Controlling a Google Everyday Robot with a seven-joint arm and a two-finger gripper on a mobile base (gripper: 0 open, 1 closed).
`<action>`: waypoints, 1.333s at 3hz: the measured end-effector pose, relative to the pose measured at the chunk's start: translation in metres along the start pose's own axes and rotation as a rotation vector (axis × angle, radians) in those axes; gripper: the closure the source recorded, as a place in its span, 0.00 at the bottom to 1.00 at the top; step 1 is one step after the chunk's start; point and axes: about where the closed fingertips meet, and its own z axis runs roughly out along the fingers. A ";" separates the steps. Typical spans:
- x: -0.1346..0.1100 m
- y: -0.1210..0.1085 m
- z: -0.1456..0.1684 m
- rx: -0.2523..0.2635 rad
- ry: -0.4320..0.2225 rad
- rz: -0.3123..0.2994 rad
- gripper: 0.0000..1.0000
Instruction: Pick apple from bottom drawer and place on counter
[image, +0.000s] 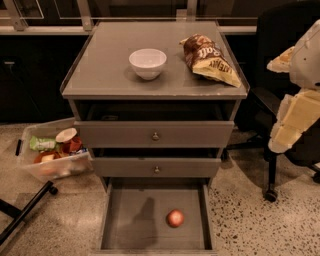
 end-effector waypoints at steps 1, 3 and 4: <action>0.013 0.008 0.040 -0.026 -0.110 0.000 0.00; 0.038 0.068 0.174 -0.071 -0.459 0.063 0.00; 0.035 0.073 0.243 -0.028 -0.619 0.088 0.00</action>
Offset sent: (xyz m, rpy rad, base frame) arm 0.0121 -0.0039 -0.2062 0.4944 -0.1557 0.0934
